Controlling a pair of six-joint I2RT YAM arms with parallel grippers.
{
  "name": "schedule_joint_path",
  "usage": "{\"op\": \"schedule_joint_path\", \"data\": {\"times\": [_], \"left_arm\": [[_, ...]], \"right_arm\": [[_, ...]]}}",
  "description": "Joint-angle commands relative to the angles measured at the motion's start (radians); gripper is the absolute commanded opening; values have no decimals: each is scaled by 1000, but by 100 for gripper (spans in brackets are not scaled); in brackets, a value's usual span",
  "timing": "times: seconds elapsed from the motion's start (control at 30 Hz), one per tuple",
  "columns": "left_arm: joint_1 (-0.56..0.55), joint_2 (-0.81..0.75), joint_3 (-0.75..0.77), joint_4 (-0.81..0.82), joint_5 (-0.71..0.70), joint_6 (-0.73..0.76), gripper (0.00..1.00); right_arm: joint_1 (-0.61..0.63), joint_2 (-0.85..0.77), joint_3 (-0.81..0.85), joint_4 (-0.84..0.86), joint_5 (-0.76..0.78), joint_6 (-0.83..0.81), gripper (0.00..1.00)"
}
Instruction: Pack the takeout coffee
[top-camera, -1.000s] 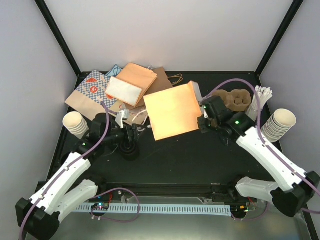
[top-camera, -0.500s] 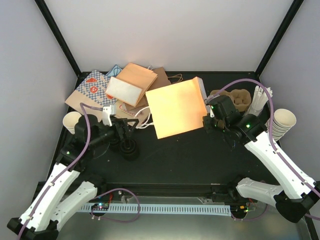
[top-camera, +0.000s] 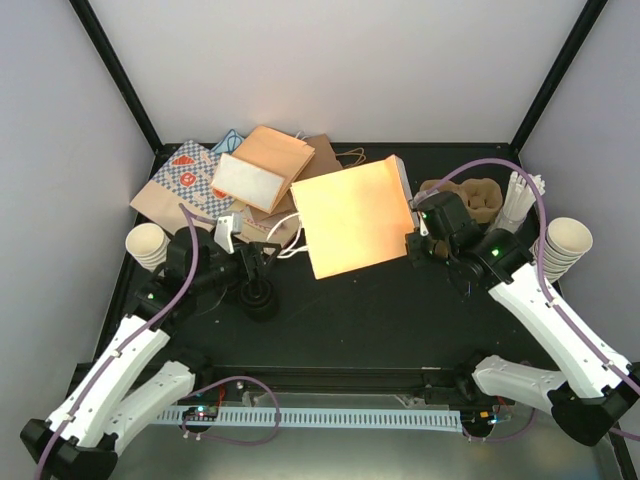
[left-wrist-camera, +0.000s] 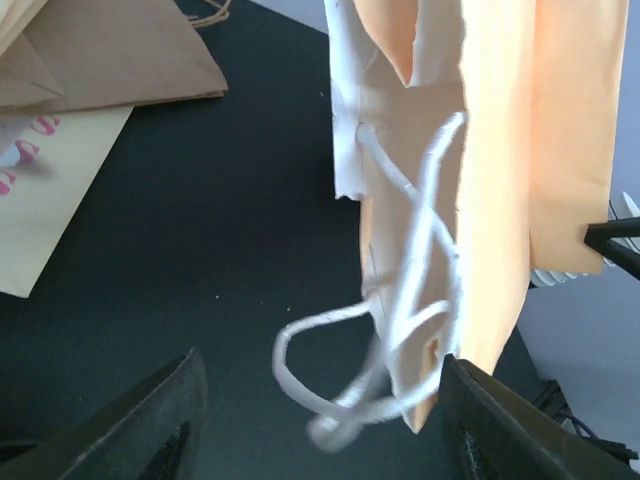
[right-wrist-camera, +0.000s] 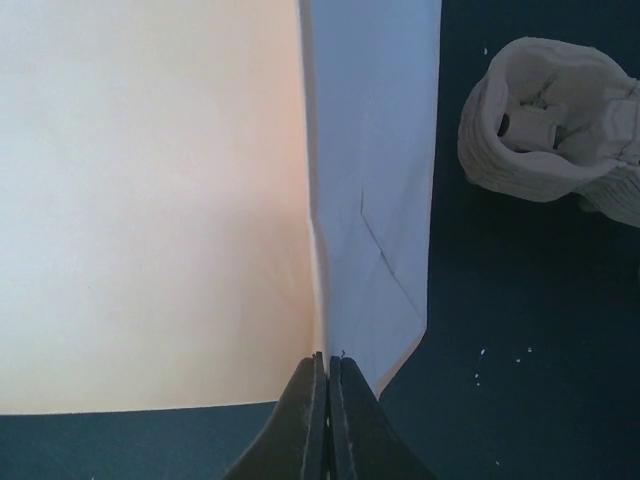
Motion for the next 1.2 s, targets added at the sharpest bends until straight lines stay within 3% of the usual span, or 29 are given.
{"op": "schedule_joint_path", "data": {"times": [0.0,0.2,0.3,0.37,0.57,0.8,1.17], "left_arm": [[6,-2,-17,42,3,-10,62],[6,-4,-20,57,10,-11,36],[6,-4,-16,52,10,-10,11],[6,-3,-5,34,7,-8,2],[6,-12,64,-45,10,4,1],[6,-9,127,-70,131,-21,1],[63,66,300,-221,126,49,2]], "right_arm": [[2,-18,-12,24,1,-10,1],[3,-12,-17,24,-11,-11,1],[4,-15,-24,31,-11,-7,1],[3,-17,-35,42,-11,-1,1],[3,-30,-138,143,-67,45,2],[-8,-3,-288,303,-184,143,2],[-221,-2,-464,449,-520,149,1]]}}
